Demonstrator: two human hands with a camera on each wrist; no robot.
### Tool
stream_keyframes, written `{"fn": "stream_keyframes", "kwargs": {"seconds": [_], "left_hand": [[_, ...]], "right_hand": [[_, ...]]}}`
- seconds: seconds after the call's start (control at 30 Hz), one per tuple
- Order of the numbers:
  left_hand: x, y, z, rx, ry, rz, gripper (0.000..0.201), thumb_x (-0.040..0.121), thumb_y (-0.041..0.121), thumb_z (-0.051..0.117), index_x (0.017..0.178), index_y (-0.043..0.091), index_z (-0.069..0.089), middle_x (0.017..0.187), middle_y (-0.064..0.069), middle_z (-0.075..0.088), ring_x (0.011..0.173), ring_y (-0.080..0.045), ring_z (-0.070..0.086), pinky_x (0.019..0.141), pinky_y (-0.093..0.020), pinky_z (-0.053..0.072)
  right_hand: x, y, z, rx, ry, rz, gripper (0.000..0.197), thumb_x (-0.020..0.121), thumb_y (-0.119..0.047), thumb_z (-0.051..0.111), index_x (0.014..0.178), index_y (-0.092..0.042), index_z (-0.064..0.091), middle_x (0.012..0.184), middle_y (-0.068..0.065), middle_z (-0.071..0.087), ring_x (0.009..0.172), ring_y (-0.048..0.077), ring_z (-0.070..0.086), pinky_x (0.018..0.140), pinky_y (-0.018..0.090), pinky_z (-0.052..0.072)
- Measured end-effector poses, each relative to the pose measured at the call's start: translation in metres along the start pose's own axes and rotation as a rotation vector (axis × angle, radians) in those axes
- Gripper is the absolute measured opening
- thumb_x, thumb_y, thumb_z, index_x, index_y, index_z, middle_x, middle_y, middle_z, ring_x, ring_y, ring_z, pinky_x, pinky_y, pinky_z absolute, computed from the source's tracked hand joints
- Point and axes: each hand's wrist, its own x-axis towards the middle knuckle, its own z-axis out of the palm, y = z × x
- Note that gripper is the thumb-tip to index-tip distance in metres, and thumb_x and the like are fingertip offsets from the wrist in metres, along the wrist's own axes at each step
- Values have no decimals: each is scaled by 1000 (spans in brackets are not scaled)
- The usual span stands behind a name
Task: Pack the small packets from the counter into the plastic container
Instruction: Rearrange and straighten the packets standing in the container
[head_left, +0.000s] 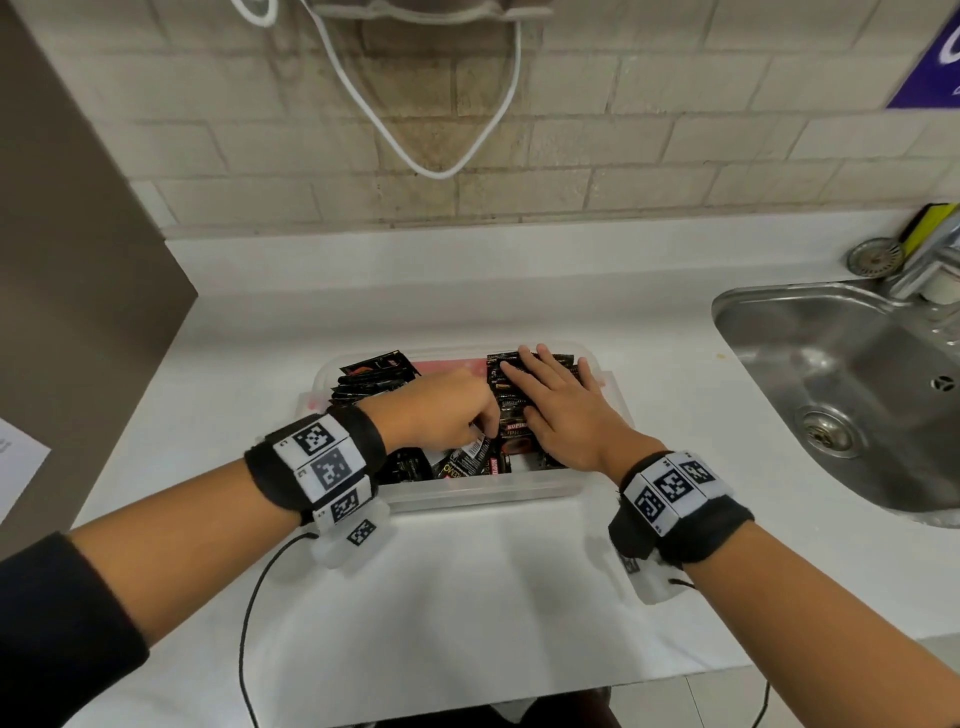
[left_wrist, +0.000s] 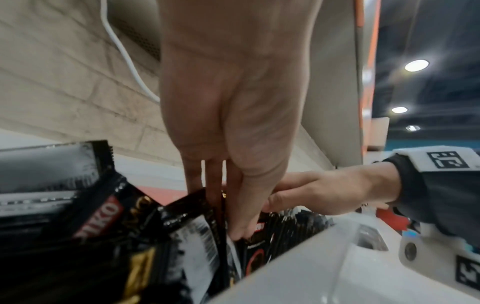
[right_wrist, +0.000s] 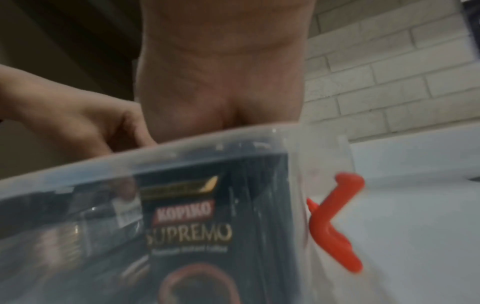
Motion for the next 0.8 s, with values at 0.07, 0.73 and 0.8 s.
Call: {"fn": "stream_keyframes", "kwargs": {"seconds": [0.07,0.73,0.8], "left_hand": [[-1,6,2,116,-10,52,34,92,5,60,117,25,71,118,7,69,107,-16,62,89,-37,52],[18,26,15,562,-414,268,47,97,1,46,139,22,50,143,0,47,116,-28,55,79,-37,46],[16,27,16,597,-398,263,45,97,2,45,137,21,51,141,0,48,114,-28,56,76,-36,46]], "right_hand": [[-4,1,5,35,59,-19,60,102,-22,35,156,-40,13,166,-2,3,153,16,-7,119,49,-11],[-4,4,7,29,96,-28,57,102,-24,34,153,-47,19,166,0,7,153,18,-1,121,52,-7],[-3,5,7,23,95,-26,58,101,-25,34,153,-47,19,166,0,6,153,18,-1,121,53,-6]]}}
